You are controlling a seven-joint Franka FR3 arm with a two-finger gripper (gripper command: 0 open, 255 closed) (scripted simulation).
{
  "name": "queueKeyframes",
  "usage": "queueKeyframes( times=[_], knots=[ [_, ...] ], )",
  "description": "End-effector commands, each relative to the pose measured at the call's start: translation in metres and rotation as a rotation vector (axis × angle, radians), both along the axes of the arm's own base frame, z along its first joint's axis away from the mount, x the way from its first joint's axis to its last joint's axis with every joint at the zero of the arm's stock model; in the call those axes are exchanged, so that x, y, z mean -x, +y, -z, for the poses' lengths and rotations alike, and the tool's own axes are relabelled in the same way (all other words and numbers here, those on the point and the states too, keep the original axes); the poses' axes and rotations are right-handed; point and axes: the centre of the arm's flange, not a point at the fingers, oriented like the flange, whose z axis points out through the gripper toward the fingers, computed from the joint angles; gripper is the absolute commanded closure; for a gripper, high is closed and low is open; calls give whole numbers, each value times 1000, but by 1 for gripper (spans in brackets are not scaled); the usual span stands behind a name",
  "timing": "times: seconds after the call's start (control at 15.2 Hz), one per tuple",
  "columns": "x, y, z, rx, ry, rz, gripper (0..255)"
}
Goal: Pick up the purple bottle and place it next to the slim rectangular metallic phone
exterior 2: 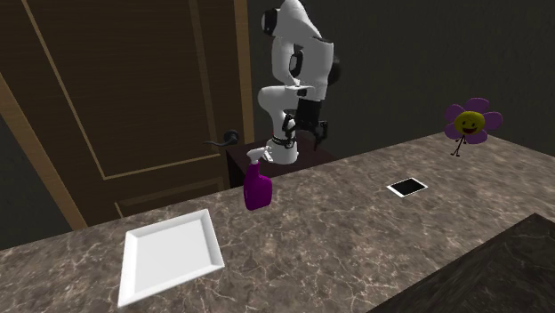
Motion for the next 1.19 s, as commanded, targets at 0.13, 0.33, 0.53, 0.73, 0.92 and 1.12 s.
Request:
queueKeyframes(
  times=[0.13, 0.33, 0.53, 0.73, 0.92, 1.12],
  knots=[
    [5, -31, 36, 22, -12, 168, 0],
    [12, -54, 64, 38, -19, 291, 0],
    [21, -77, 91, 54, -27, 415, 0],
    [21, -82, 104, 56, -27, 425, 0],
    [21, -87, 119, 56, -27, 425, 0],
    [21, -91, 131, 56, -27, 425, 0]
  ],
)
